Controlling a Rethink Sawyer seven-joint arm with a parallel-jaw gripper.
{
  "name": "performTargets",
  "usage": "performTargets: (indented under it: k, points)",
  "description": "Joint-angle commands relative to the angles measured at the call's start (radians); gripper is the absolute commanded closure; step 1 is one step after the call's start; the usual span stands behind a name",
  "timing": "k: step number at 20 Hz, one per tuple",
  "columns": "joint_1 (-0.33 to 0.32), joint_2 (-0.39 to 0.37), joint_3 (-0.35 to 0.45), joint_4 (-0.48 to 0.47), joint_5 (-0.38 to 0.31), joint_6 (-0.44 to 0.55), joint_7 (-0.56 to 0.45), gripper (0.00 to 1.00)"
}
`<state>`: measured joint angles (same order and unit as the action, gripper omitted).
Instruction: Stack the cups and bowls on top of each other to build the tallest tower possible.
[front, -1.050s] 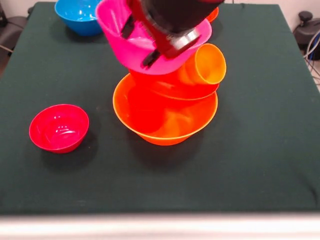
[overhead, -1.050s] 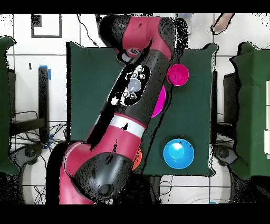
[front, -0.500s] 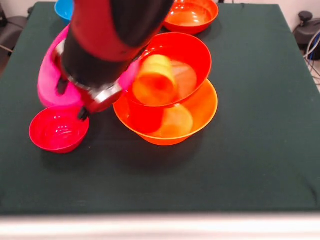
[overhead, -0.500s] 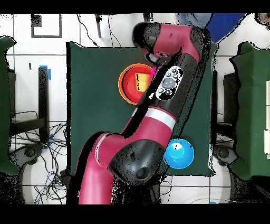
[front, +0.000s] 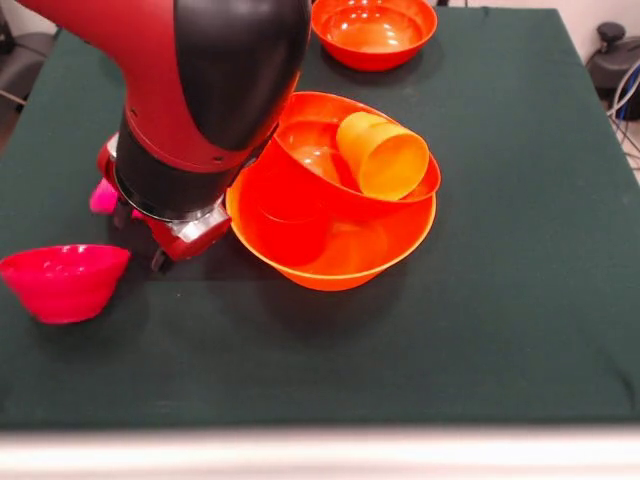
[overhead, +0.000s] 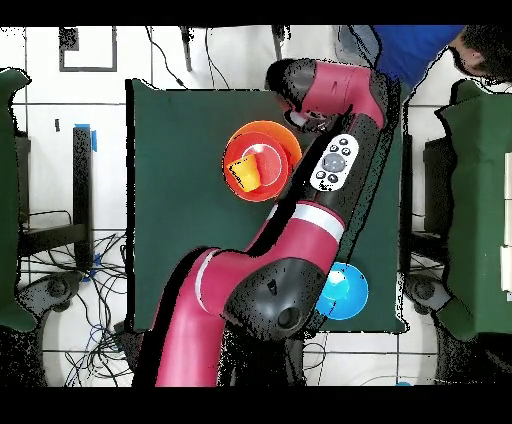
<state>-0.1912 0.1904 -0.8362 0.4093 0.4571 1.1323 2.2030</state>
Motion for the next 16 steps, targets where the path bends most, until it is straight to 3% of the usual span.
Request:
performTargets:
  k: [1,10,16]
  points:
    - [0.032,-0.04,0.156,0.09,-0.081,-0.094,-0.156,0.0]
    - [0.002,-0.054,0.165,0.063,-0.109,-0.145,-0.204,0.0]
    - [0.023,-0.096,0.189,0.109,-0.13,-0.157,-0.189,0.0]
